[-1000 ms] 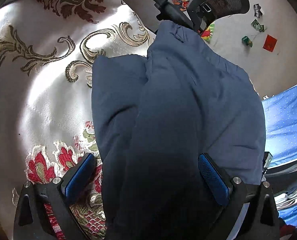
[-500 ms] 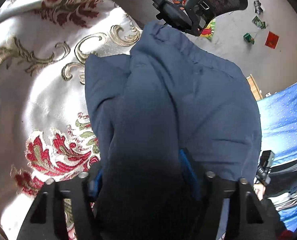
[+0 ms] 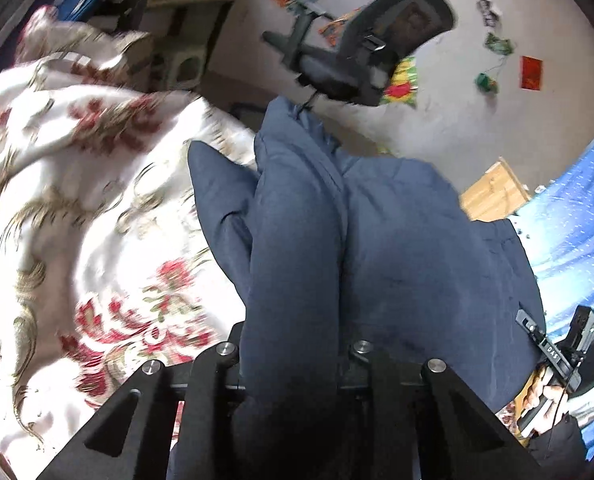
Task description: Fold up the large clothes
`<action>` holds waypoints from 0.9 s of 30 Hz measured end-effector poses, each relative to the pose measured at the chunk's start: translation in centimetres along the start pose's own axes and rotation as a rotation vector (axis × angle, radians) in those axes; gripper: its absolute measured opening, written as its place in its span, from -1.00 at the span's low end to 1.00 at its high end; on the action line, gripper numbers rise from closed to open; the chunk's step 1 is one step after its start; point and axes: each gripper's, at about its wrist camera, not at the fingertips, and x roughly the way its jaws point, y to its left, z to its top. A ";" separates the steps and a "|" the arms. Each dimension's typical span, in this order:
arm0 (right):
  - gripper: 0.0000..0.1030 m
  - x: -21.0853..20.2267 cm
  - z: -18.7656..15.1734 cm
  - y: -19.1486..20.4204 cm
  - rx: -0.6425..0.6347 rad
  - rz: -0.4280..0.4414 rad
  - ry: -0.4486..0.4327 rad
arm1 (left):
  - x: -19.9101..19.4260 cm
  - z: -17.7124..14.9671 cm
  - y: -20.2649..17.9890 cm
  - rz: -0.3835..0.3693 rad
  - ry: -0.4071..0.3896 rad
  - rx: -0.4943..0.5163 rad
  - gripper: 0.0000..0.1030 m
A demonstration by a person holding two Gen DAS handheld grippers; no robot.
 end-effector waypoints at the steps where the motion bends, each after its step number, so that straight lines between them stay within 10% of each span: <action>1: -0.76 -1.2 0.6 0.3 -0.021 -0.012 -0.022 | -0.4 0.3 -1.1 -0.017 -0.015 0.017 -0.60; 10: -0.77 -9.3 1.2 -2.8 -0.050 -0.140 -0.131 | -0.4 -1.8 -8.3 -0.125 -0.056 0.129 -0.60; 18: -0.75 -6.1 -4.4 -8.7 0.089 -0.248 0.041 | 5.4 -6.2 -9.7 -0.076 0.031 0.180 -0.59; 27: 0.17 -5.3 -6.8 -11.3 0.185 -0.328 0.092 | 5.9 -7.3 -9.7 0.089 0.065 0.162 -0.07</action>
